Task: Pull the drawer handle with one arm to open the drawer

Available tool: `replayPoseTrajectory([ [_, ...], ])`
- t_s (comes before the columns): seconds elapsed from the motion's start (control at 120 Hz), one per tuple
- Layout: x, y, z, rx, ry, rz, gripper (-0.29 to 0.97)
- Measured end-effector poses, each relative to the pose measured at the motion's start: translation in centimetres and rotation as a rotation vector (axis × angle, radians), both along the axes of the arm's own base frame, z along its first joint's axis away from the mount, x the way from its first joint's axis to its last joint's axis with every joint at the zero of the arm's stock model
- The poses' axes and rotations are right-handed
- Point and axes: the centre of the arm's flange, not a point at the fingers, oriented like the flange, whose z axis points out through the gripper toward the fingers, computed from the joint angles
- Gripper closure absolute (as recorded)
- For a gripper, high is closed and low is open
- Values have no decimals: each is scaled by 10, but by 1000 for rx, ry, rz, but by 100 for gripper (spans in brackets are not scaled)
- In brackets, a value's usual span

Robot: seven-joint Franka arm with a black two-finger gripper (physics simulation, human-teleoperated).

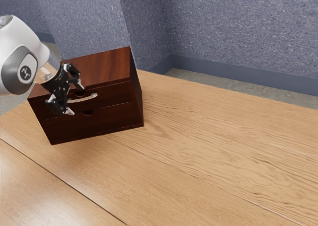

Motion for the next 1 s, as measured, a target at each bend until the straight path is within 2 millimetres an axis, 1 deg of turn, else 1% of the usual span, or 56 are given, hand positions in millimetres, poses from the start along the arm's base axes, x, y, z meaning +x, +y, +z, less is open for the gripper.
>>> replayPoseTrajectory([
  [0.217, 5, 2, -8, -6, -4, 27, 0],
  [0.442, 9, 15, -23, -11, 0, 68, 0],
  [0.583, 10, 19, -28, -12, -1, 82, 0],
  [0.692, 14, 21, -36, -12, 3, 89, 0],
  [1.0, 18, 21, -38, -15, -11, 99, 0],
])
